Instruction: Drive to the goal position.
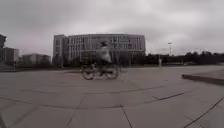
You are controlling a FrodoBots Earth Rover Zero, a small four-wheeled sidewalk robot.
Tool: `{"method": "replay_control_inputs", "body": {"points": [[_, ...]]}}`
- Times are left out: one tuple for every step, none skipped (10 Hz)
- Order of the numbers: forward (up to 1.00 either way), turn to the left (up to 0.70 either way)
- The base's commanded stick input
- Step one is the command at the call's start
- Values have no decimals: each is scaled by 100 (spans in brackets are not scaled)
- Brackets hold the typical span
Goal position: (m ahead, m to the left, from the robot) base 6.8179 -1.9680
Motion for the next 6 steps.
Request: {"method": "replay_control_inputs", "body": {"points": [[70,0],[70,-6],[70,-4],[70,0],[70,0],[70,0]]}}
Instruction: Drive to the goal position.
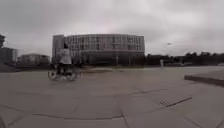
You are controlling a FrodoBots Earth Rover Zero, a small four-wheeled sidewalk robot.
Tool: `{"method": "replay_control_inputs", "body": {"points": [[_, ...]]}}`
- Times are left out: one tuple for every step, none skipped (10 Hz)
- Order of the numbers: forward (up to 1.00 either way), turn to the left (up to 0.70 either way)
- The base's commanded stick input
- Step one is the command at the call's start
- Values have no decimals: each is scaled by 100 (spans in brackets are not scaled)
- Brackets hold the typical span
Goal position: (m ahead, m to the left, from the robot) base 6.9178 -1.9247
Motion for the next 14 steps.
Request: {"method": "replay_control_inputs", "body": {"points": [[70,0],[70,0],[70,-1],[70,-3],[70,0],[70,0],[70,0],[70,0],[70,0],[70,-2],[70,0],[70,0],[70,-7],[70,-12]]}}
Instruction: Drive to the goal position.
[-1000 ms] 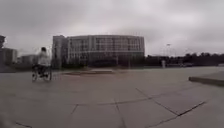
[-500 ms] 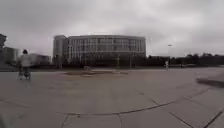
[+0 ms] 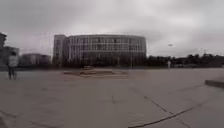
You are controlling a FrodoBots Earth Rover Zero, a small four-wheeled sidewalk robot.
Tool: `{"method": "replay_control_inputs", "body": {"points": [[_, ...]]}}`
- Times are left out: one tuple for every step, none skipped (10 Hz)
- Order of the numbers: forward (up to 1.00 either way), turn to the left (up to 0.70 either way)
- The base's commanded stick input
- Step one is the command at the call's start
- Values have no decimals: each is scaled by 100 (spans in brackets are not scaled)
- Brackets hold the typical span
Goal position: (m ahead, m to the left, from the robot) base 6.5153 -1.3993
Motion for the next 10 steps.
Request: {"method": "replay_control_inputs", "body": {"points": [[70,0],[70,0],[70,0],[70,-4],[70,-17],[70,-9],[70,0],[70,0],[70,-5],[70,-19]]}}
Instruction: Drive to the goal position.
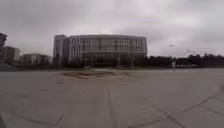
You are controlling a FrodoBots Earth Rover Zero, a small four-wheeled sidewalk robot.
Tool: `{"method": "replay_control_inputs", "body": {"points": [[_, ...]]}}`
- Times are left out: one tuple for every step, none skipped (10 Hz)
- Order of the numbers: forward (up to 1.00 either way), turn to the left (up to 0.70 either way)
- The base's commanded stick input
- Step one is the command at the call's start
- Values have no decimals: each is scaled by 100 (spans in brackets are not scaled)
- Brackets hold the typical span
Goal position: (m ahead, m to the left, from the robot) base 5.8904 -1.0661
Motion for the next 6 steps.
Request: {"method": "replay_control_inputs", "body": {"points": [[70,0],[70,0],[70,0],[70,-6],[70,-12],[70,-5]]}}
